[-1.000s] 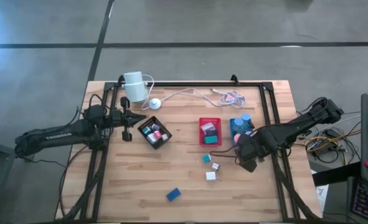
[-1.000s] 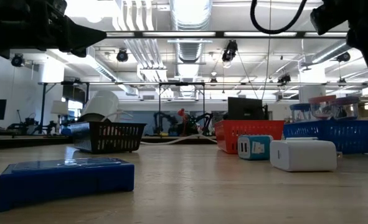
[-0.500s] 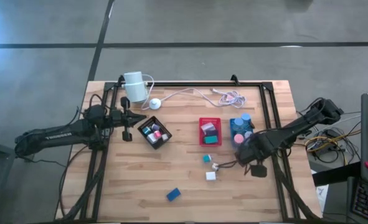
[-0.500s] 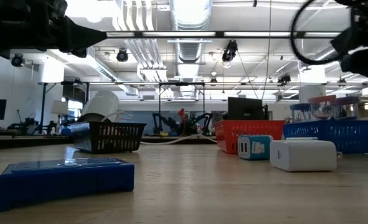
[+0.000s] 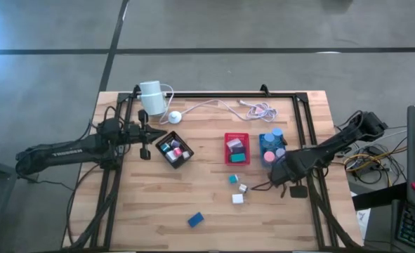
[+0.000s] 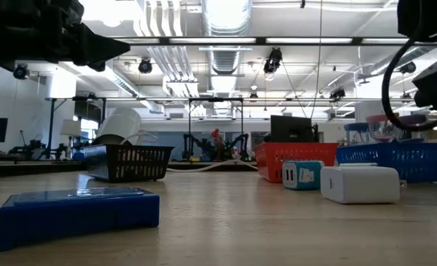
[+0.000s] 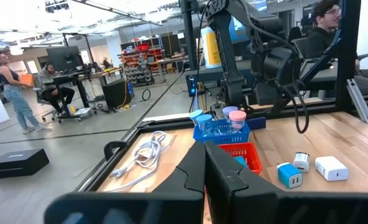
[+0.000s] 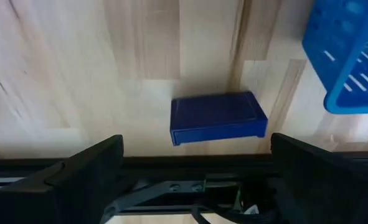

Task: Pick & Place Office items
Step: Put the violet digital clock into the red bin

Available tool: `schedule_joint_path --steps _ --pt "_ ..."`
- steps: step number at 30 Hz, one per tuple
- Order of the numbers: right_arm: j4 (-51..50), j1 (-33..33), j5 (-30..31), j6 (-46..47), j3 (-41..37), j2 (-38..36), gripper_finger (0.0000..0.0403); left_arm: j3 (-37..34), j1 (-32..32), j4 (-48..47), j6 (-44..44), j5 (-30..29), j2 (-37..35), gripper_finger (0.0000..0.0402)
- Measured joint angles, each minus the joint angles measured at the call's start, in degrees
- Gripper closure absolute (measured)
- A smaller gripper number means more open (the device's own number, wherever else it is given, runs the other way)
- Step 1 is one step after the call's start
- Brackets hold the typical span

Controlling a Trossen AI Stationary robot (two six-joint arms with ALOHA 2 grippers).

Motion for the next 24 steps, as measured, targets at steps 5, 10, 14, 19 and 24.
schedule_joint_path --steps 5,10,14,19,24 --pt "0.70 -0.11 0.55 -1.64 -1.22 -0.02 0.0003 0.00 0.02 0.94 0.25 -0.07 0.94 0.0399" --pt "3.19 -0.38 1.11 -2.17 -3.52 -0.02 0.0003 0.00 0.02 1.07 0.87 -0.13 1.55 0.0399" --pt "4.11 -1.04 2.46 -2.48 -4.72 -0.13 0.0003 0.00 0.06 1.18 0.87 -0.24 1.87 0.0399" --pt "4.50 -1.87 2.66 -2.30 -4.83 -0.13 0.0003 0.00 0.04 1.18 0.87 -0.22 1.88 0.0399" --pt "5.00 -2.33 2.61 -1.48 -5.21 -0.13 0.0003 0.00 0.04 1.24 0.87 -0.22 1.88 0.0399"
